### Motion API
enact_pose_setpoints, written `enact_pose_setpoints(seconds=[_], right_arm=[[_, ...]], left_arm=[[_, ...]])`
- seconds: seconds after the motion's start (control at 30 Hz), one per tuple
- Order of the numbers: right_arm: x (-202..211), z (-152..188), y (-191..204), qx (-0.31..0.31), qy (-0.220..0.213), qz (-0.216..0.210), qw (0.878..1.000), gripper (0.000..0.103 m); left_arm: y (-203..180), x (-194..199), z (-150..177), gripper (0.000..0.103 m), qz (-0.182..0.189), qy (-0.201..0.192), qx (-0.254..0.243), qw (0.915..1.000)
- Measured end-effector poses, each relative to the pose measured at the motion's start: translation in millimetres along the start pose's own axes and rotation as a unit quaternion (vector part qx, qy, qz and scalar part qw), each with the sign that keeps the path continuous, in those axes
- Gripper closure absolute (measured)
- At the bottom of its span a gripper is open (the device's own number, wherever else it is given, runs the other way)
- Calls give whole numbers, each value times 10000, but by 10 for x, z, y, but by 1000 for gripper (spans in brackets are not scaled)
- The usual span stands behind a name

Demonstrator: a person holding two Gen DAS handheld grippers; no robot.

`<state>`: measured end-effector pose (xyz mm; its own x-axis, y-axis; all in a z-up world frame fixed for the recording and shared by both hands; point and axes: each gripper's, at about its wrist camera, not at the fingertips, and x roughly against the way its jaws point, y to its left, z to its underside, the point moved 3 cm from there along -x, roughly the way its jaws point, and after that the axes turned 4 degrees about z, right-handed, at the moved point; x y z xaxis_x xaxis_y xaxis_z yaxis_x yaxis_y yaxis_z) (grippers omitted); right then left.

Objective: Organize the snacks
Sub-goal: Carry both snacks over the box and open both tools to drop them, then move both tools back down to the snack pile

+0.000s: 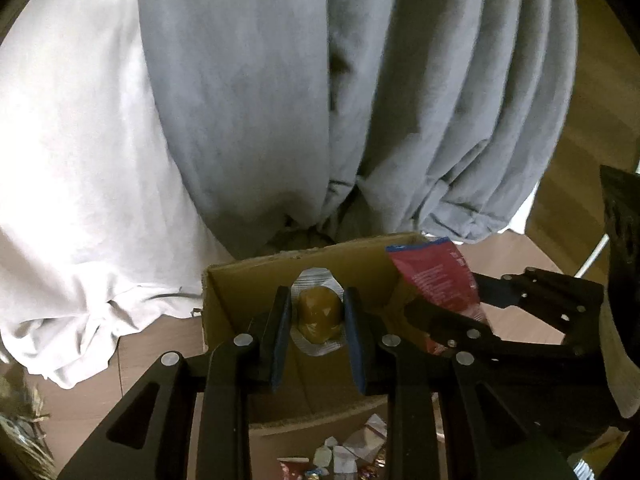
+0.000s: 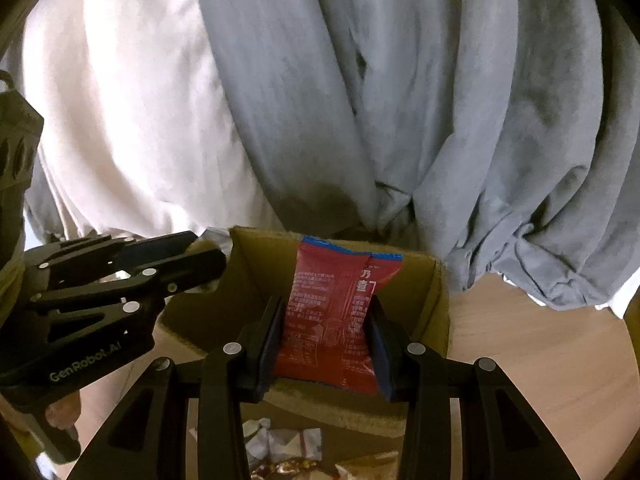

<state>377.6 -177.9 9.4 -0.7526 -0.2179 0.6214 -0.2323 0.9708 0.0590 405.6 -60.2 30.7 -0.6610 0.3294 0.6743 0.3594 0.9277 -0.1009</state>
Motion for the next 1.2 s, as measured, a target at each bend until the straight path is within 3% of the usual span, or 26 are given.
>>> enact_pose_setpoints(seconds=[0.1,0.17,0.37,0.53,0.8,0.9,1.2], right_arm=[[-78,-21,-31,41,136,88,9999,58],[-88,-18,-70,-9,192,182,9997,41],[65,27,-77,112,119,377,9992,40],[285,147,-83,68,63,409,9991,40],[565,503,-5,-26,170,252,9995,40],[602,676,-7,-171,335,105,9992,40],[524,1206,-189,-278,876,395,9950,40]], left_arm=[[69,-58,0,55,-151,2,52,9999],[99,-34,27,48,-215,-45,53,9997],[78,213,148,36,-429,-236,-6,9988],[-19,514,325,36,-677,-444,-117,9966],[-258,813,770,36,-673,-553,-354,9956],[-328,829,937,36,-719,-453,-416,9955],[-519,608,1399,36,-640,46,-535,9965]])
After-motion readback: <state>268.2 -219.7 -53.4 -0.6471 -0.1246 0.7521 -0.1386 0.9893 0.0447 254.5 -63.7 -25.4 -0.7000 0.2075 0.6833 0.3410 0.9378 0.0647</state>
